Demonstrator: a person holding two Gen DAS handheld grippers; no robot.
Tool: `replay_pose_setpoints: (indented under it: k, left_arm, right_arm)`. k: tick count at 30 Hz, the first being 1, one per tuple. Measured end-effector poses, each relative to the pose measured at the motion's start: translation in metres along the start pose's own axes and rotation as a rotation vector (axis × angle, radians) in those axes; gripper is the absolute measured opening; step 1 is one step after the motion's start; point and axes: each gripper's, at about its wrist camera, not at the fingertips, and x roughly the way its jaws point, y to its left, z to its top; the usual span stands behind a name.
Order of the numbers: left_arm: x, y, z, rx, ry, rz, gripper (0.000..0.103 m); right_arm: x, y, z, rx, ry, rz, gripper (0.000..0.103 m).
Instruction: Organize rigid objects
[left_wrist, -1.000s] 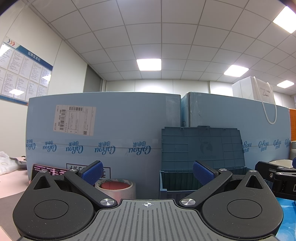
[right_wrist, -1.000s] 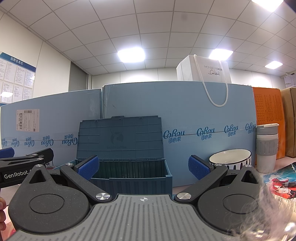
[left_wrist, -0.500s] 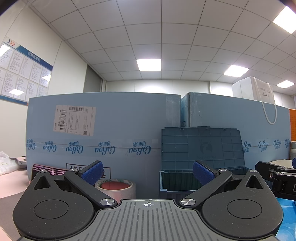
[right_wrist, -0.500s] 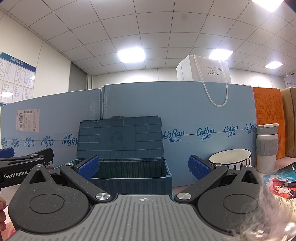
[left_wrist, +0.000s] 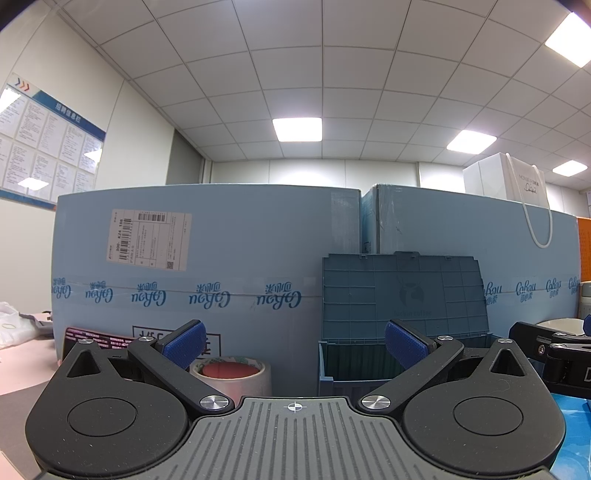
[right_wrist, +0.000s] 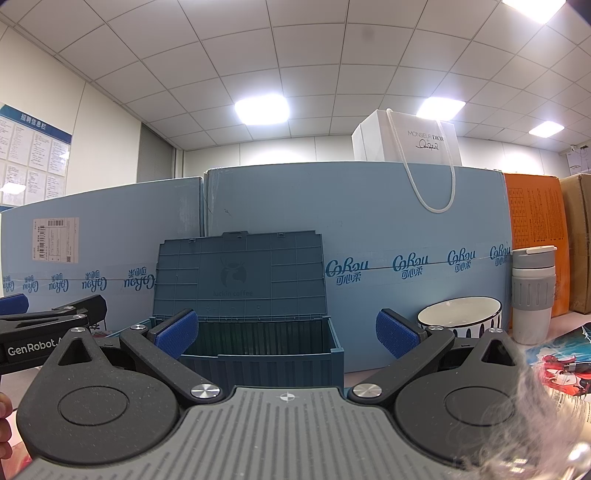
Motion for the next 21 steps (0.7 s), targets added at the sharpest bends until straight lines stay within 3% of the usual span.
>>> replay_pose_setpoints:
  k: [10, 21]
  left_arm:
    - [-0.01, 0.003, -0.001, -0.027, -0.038, -0.018, 0.103]
    - [-0.037, 0.01, 0.004, -0.102, -0.273, -0.053, 0.103]
  right_arm:
    - [-0.009, 0.002, 0.003, 0.006, -0.044, -0.053, 0.103]
    - [-0.053, -0.015, 0.031, 0.036, -0.148, -0.16, 0.103]
